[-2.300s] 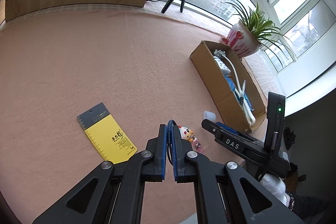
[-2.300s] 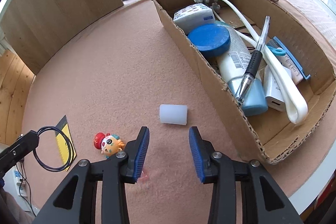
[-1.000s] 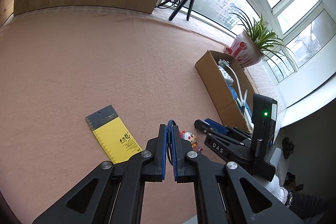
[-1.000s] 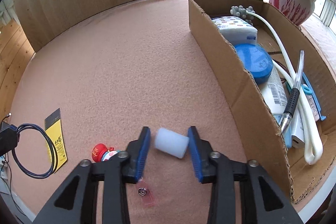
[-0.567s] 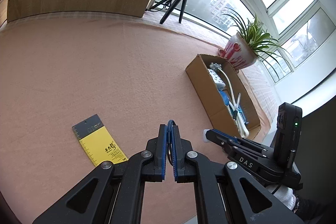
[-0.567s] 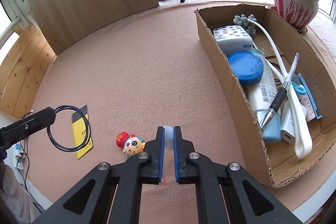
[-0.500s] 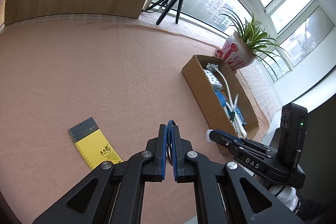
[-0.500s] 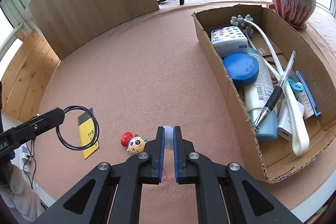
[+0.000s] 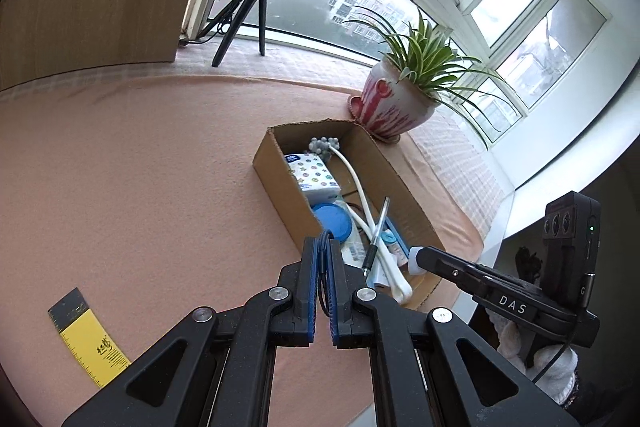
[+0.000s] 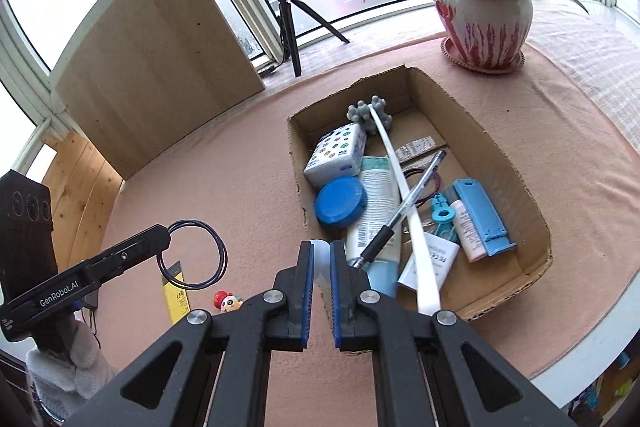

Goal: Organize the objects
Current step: 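Carry the cable and white cylinder over the box with both grippers, then open both grippers to drop the cable and cylinder into the box, then move both grippers back toward the yellow card and doll keychain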

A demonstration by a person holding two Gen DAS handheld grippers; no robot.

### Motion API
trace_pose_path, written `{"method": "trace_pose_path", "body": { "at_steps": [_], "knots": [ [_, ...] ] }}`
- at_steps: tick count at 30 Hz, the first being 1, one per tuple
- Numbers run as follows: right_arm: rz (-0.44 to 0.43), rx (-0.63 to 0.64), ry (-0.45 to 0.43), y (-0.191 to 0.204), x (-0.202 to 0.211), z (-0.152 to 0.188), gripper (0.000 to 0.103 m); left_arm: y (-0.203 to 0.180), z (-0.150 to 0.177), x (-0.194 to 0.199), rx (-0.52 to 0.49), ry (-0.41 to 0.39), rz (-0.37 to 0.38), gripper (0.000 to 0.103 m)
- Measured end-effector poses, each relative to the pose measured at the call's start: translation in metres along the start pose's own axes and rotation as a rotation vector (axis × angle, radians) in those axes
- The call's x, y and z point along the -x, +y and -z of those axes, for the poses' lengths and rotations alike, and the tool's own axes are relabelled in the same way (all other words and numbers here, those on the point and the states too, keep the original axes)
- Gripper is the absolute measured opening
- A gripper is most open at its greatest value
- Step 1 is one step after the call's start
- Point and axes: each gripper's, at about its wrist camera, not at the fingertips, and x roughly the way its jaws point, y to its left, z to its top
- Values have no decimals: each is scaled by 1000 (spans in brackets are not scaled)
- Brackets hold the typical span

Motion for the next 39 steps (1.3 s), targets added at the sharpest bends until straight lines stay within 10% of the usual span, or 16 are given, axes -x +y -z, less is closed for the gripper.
{"method": "trace_pose_path", "body": {
  "at_steps": [23, 25, 27, 29, 31, 39],
  "knots": [
    [-24, -26, 23, -85, -3, -44, 7, -66, -53, -118, -25, 29, 8, 4],
    [-15, -11, 22, -87, -3, -45, 8, -69, -55, -126, -32, 42, -9, 16],
    [-6, 4, 17, -88, -3, -46, 17, -73, -54, -130, -54, 41, -60, 57],
    [7, 28, 14, -87, -3, -45, 49, -77, -53, -131, -80, 33, -92, 60],
    [26, 49, 4, -86, -2, -44, 59, -78, -52, -133, -97, 33, -125, 61],
    [48, 74, 6, -84, -6, -42, 60, -70, -49, -124, -108, 22, -183, 65]
  ]
}}
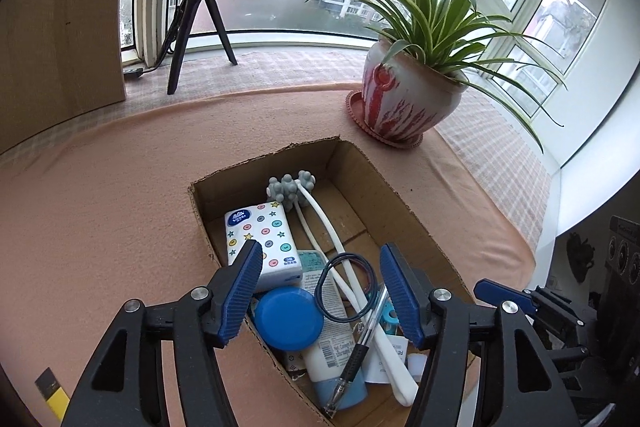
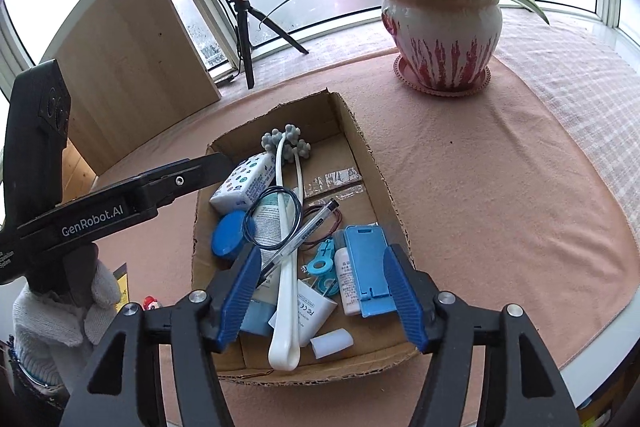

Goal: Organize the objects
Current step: 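Move both grippers back toward the yellow card and doll keychain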

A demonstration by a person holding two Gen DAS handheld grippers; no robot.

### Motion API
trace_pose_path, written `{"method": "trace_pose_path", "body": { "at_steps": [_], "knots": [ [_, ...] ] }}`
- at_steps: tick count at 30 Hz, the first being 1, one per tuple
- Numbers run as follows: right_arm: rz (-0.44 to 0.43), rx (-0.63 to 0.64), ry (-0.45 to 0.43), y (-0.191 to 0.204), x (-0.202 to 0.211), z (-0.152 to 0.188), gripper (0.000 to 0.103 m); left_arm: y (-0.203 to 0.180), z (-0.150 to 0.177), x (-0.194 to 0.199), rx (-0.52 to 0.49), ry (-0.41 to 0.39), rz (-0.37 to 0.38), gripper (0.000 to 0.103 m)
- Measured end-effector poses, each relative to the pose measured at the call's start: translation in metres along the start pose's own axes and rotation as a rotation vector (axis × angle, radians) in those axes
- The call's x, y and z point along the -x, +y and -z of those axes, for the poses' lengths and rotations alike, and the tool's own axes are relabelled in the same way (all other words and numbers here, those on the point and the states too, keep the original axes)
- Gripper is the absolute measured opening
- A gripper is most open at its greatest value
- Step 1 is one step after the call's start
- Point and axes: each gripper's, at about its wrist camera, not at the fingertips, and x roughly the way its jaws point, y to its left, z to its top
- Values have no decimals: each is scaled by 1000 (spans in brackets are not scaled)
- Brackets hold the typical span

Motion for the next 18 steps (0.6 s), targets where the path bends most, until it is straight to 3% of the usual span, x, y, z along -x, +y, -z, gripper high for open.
{"method": "trace_pose_path", "body": {
  "at_steps": [10, 18],
  "knots": [
    [-10, 44, -5, 20, -2, 3, 60, 27, 15, 26, 39, -7, -30, 71],
    [-58, 75, 7, 49, -4, 10, 60, 78, 48, 55, 127, 19, -81, 76]
  ]
}}
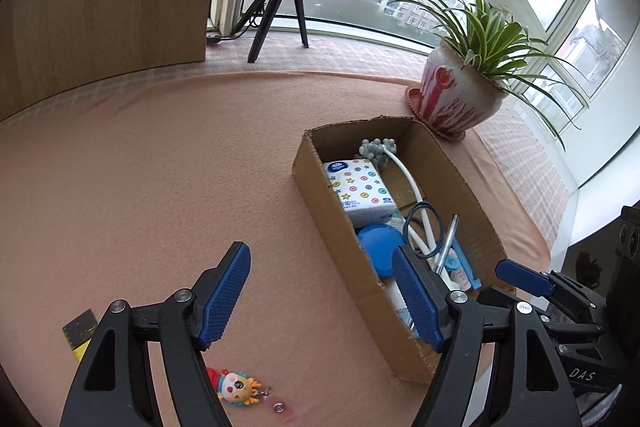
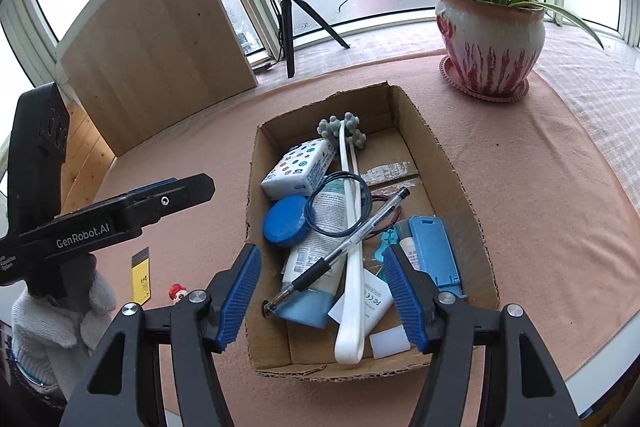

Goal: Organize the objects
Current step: 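Move both grippers back toward the yellow card and doll keychain, then grasp the yellow card with the left gripper while the right grasps the doll keychain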

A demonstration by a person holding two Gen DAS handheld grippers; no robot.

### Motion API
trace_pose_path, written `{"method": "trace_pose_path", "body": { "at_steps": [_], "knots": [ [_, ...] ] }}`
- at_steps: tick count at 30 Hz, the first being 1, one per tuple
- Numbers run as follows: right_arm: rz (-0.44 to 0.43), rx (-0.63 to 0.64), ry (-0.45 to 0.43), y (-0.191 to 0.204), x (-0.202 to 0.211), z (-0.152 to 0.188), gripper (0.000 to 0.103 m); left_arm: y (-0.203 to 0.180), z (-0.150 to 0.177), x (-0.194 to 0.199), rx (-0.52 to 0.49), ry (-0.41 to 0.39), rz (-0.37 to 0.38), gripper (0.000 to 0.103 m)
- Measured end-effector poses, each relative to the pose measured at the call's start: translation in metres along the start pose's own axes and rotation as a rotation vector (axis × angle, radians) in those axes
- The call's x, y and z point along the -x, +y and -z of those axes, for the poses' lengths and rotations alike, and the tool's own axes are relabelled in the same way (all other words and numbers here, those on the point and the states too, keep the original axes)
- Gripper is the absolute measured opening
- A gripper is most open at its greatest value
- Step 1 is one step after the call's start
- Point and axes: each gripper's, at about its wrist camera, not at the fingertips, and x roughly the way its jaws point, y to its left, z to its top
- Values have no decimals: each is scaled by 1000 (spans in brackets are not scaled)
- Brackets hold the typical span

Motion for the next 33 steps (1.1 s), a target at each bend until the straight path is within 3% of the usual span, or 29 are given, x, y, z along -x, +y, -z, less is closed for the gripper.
{"method": "trace_pose_path", "body": {
  "at_steps": [11, 17, 25, 33],
  "knots": [
    [-105, 74, 46, 58, -18, 12, 60, 104, 48, 29, 181, 46, -123, 76],
    [-164, 144, 131, 98, -46, 24, 60, 145, 71, 31, 264, 80, -166, 76],
    [-136, 293, 237, 142, -92, 47, 60, 170, 89, 18, 311, 132, -241, 77],
    [-116, 333, 279, 151, -117, 50, 60, 172, 94, 14, 308, 134, -309, 77]
  ]
}}
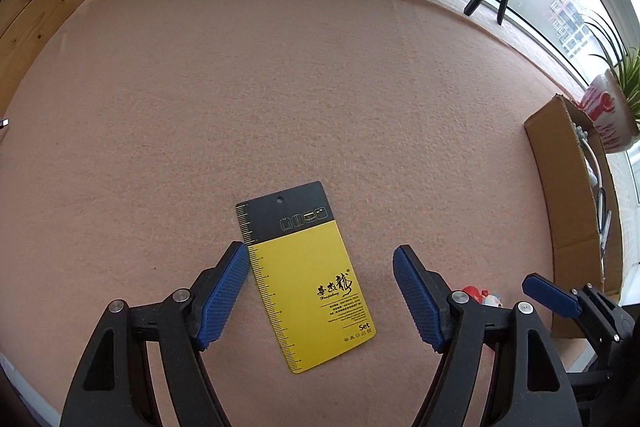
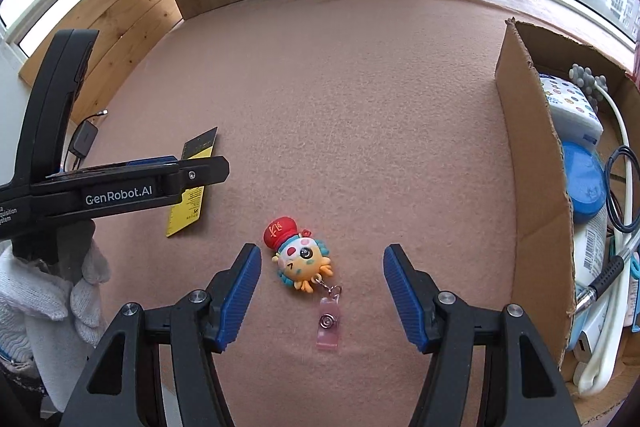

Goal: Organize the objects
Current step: 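Grasp the yellow card with the left gripper while the right grasps the doll keychain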

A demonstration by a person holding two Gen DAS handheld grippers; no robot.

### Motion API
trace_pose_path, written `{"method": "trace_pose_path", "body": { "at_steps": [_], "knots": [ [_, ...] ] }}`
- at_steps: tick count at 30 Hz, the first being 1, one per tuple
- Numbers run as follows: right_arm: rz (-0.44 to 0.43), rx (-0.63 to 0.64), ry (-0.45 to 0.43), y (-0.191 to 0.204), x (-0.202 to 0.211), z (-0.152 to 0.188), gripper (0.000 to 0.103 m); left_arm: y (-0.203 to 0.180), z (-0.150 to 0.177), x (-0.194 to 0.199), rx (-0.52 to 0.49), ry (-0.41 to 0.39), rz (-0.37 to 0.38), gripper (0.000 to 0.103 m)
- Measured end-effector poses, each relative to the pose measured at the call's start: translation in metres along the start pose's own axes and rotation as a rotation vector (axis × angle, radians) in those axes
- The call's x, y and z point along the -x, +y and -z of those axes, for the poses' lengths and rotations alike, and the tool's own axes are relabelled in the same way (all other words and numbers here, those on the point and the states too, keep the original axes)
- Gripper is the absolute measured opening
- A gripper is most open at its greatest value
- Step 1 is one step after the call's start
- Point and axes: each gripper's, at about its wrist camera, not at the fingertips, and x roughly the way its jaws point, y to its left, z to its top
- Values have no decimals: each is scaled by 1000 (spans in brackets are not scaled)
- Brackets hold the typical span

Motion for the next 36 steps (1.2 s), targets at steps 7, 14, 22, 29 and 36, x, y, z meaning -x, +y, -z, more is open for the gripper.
{"method": "trace_pose_path", "body": {
  "at_steps": [7, 14, 22, 29, 36],
  "knots": [
    [22, 37, 14, 5, -11, -4, 60, -7, 10, 2, -73, -6, -40, 76],
    [34, 71, 25, 9, -21, -7, 60, 5, 14, 8, -91, -23, -49, 59],
    [56, 124, 29, 19, -22, -6, 60, 1, 13, 6, -49, -17, -54, 54],
    [126, 188, 26, 27, -23, -1, 60, -19, 12, 1, -91, -17, -88, 55],
    [130, 186, 15, 25, -20, 3, 45, -23, 20, 4, -127, -18, -108, 56]
  ]
}}
